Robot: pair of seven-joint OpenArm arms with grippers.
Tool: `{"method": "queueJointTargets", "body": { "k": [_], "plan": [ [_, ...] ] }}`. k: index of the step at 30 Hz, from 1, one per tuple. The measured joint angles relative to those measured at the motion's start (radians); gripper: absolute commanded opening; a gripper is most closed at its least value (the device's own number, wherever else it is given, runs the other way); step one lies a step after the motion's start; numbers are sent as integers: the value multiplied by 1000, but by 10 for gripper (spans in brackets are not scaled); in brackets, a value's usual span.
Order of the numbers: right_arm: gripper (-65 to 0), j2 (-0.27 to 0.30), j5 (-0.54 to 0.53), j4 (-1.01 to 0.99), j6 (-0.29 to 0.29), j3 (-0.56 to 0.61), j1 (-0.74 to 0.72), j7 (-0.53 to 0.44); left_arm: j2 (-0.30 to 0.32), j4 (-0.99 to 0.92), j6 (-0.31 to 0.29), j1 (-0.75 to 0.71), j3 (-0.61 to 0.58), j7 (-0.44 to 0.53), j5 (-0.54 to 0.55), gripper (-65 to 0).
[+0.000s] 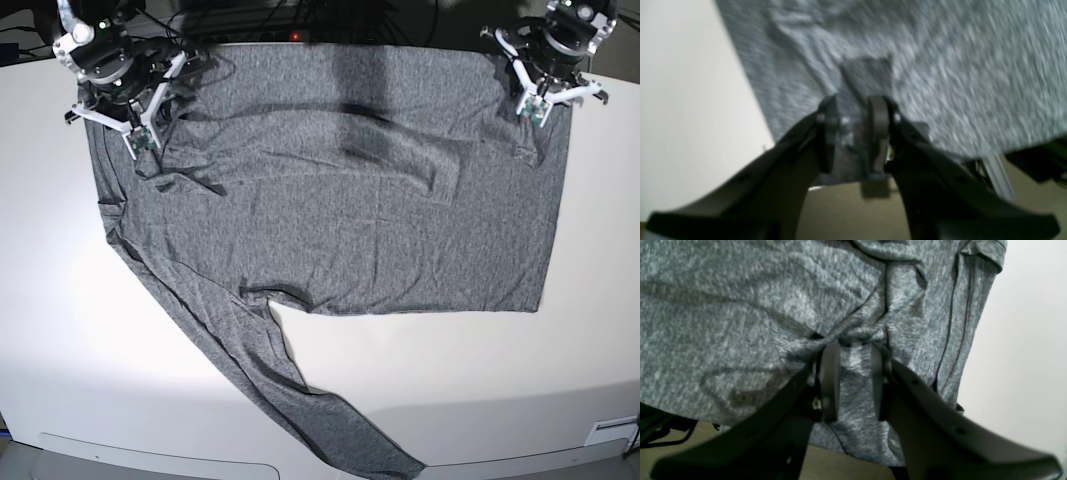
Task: Fold the T-shirt properly
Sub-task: 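Release the collar with the left gripper and move it to the shirt's side edge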
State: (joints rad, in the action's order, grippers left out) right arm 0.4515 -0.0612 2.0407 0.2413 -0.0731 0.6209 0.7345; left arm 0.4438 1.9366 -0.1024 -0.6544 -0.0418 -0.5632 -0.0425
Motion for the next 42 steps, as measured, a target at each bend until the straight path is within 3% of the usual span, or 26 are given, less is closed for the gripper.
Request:
{"method": "queueJointTargets", "body": {
  "k": [3, 6, 8, 12, 17, 21, 29, 36, 42],
  "plan": [
    [-485, 0, 0, 0, 0, 0, 0, 0, -1, 65, 6, -2, 0, 1, -58, -491],
    [-485, 0, 5, 0, -1, 0, 0, 0, 0, 131, 85, -2, -1, 5, -82, -491],
    [-485, -1, 5, 0, -1, 0, 0, -1, 0, 162, 107, -2, 0, 3, -84, -491],
    [-485, -18, 5, 1, -1, 0, -8, -15, -1, 183, 108, -2, 0, 97, -84, -491],
    [-485, -91, 32, 1, 1, 1, -57, -60, -6, 184, 111, -2, 0, 221, -84, -491],
    [-485, -134, 57, 1, -1, 0, -157, -59, -7, 184, 107, 25, 0, 212, -84, -491],
    [-485, -152, 58, 1, -1, 0, -319, -59, -9, 184, 103, 265, -2, 27, -77, -491],
    [-485, -153, 55, 2, 0, 0, -370, -60, -9, 158, 103, 526, -3, 40, -68, -491],
    [-485, -153, 55, 1, 0, 0, -367, -53, -9, -52, 108, 715, -3, 101, -43, -491]
  ]
}}
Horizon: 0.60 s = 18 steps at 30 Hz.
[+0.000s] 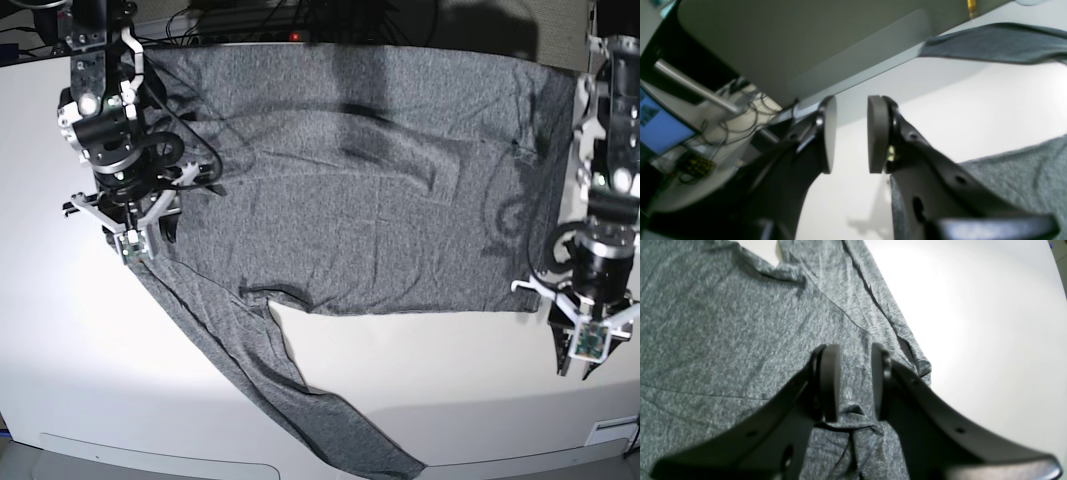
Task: Fold the T-shirt properly
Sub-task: 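Release the collar with the left gripper and move it to the shirt's side edge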
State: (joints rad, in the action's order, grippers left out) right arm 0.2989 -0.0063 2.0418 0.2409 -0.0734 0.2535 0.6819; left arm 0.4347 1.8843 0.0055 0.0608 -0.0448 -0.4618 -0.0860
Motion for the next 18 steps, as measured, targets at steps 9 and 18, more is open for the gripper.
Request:
{"method": "queueJointTargets", "body": {
  "k": [9, 18],
  "plan": [
    [-485, 0, 0, 0, 0, 0, -2, 19, 3, -382, -148, 299, 0, -5, 82, -491],
    [-485, 0, 0, 0, 0, 0, 4, 137, 16, -840, -403, 631, -2, -18, 264, -490]
  ]
}}
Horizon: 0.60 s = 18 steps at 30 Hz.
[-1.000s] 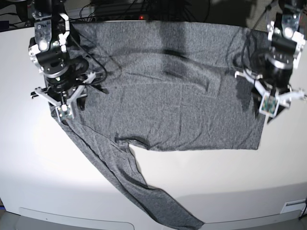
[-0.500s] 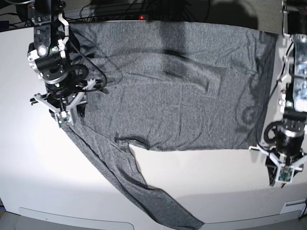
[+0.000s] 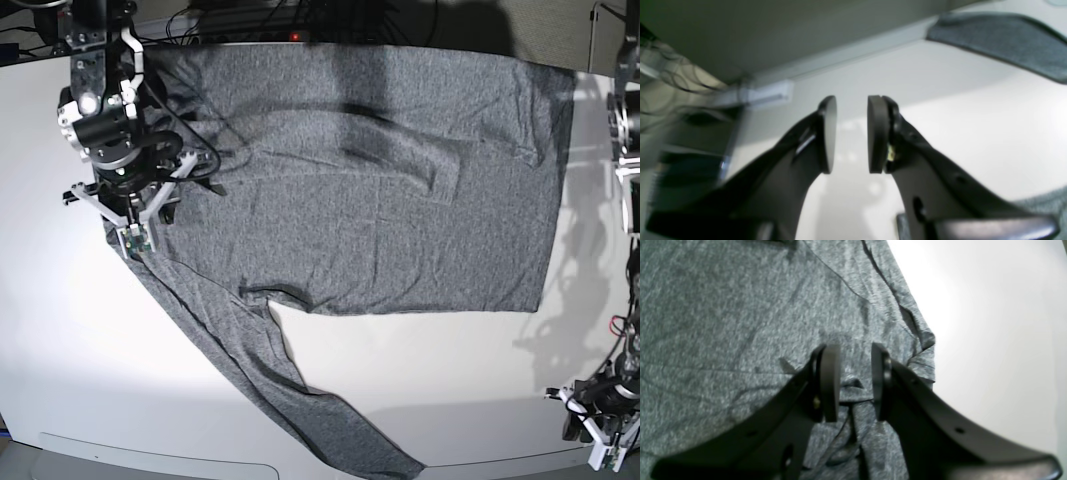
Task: Fold the T-shirt properly
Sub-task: 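Release the collar with the left gripper and move it to the shirt's side edge, then grasp the shirt's side edge near the hem with the left gripper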
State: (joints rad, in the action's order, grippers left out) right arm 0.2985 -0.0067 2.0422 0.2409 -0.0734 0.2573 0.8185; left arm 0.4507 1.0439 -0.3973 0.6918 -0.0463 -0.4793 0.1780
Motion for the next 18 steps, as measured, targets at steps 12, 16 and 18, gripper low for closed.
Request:
{"method": "queueJointTargets", "body": {
  "k": [12, 16, 18],
  "plan": [
    [-390, 0, -83, 0, 0, 0, 0, 109, 4, -517, -180, 190, -15, -26, 56, -490],
    [-298, 0, -77, 0, 0, 0, 0, 124, 1, -582, -179, 195, -38, -29, 45, -491],
    [-298, 0, -76, 0, 0, 0, 1, 123, 1, -587, -179, 195, -39, -30, 49, -491]
  ]
}}
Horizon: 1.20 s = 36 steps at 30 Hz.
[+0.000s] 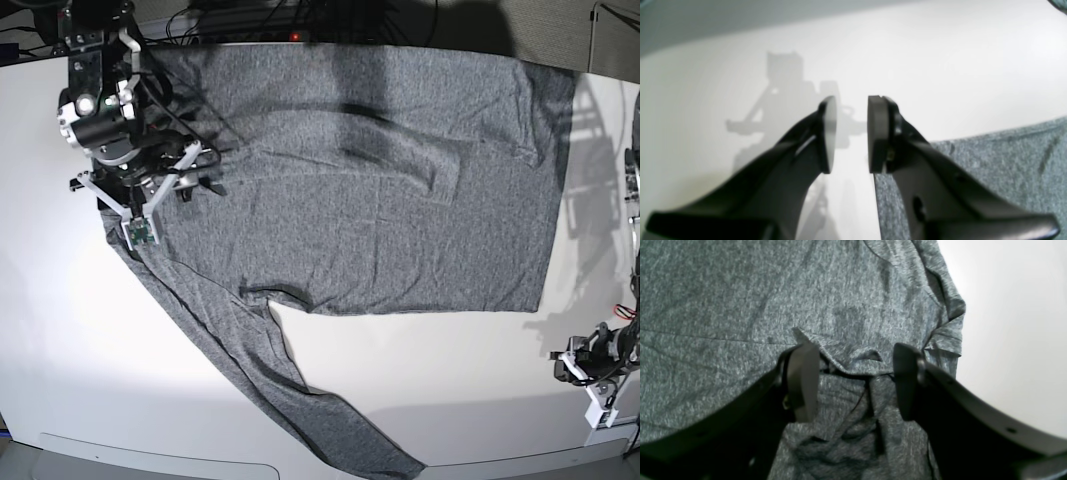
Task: Fold the T-shirt properly
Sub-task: 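Grasp the shirt's side edge near the hem with the left gripper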
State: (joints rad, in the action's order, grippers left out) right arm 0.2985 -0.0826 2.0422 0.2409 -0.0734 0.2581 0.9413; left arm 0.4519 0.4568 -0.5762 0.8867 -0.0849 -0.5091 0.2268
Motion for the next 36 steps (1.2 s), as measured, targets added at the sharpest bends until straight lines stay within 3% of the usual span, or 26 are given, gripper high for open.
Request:
{"method": "queueJointTargets", "body": {
  "k": [4, 13, 21, 30, 36],
  "plan": [
    [-299, 0, 0, 0, 0, 0, -2, -2, 0, 0, 3, 3, 0, 11, 116, -491],
    [-299, 0, 0, 0, 0, 0, -5, -19, 2, 0, 3, 5, 0, 8, 123, -481],
    [-299, 0, 0, 0, 0, 0, -5, -19, 2, 0, 3, 5, 0, 3, 126, -268],
    [-299, 0, -3, 0, 0, 0, -5, -19, 2, 0, 3, 4, 0, 22, 126, -266],
    [-299, 0, -3, 0, 0, 0, -5, -19, 2, 0, 3, 0, 0, -19, 130, -266]
  ]
}}
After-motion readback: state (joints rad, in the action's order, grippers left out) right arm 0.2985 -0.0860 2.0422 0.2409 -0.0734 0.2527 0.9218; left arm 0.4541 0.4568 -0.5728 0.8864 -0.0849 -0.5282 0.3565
